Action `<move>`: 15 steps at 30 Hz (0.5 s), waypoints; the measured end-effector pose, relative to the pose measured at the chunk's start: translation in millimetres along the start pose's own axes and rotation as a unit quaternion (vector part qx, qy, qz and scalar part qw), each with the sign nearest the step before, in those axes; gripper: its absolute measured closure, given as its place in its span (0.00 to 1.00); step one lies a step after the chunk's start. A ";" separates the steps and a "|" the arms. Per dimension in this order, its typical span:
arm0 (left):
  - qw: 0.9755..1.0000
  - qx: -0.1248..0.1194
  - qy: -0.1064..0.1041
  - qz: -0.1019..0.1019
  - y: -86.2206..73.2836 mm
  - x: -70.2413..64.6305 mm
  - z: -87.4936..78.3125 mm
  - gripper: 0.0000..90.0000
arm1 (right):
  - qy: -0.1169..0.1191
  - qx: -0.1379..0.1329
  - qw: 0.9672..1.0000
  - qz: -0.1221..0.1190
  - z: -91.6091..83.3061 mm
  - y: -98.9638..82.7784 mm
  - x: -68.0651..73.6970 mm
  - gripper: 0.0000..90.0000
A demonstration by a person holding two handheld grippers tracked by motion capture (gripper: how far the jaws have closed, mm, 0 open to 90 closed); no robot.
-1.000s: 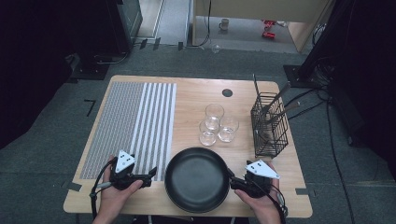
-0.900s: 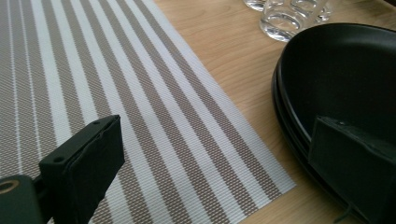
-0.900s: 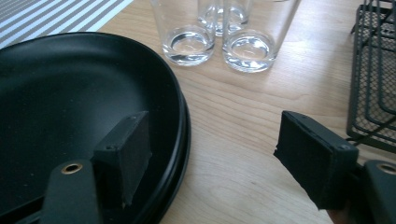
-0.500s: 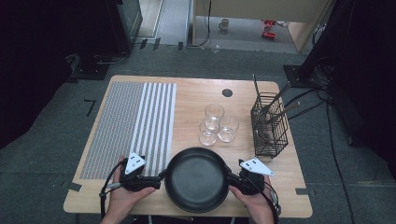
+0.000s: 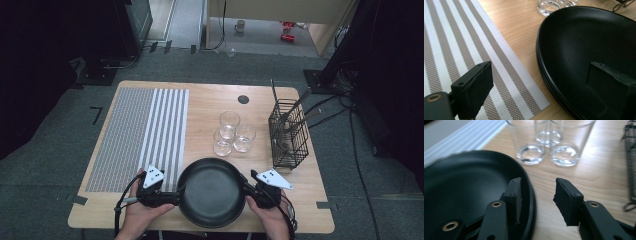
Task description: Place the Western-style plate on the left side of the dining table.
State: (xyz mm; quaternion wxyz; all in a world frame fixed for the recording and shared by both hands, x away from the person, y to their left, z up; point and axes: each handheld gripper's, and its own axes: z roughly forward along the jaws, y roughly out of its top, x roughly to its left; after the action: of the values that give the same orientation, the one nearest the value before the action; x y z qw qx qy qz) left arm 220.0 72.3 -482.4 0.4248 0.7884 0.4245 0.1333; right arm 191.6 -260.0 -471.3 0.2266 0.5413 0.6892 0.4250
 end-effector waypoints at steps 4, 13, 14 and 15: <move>1.000 -0.002 -0.006 -0.001 -2.7 -1.4 0.1 0.16 | 0.007 -0.019 1.000 0.017 -2.5 -5.5 2.0 0.67; 1.000 0.002 -0.008 -0.005 -11.6 -7.6 1.9 0.33 | 0.011 0.011 0.999 0.042 -3.7 -18.9 3.0 0.78; 1.000 0.002 -0.008 -0.005 -11.6 -7.6 1.9 0.35 | 0.011 0.011 0.999 0.042 -3.7 -18.9 3.0 0.78; 1.000 0.001 -0.008 -0.004 -12.2 -8.3 1.5 0.36 | 0.007 0.018 0.999 0.046 -3.7 -21.3 4.4 0.80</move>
State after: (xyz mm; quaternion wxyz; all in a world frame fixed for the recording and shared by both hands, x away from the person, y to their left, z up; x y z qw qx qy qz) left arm 209.0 68.3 -491.6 0.4276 0.7883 0.4246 0.1246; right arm 175.7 -258.2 -486.4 0.1923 0.5733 0.6730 0.4259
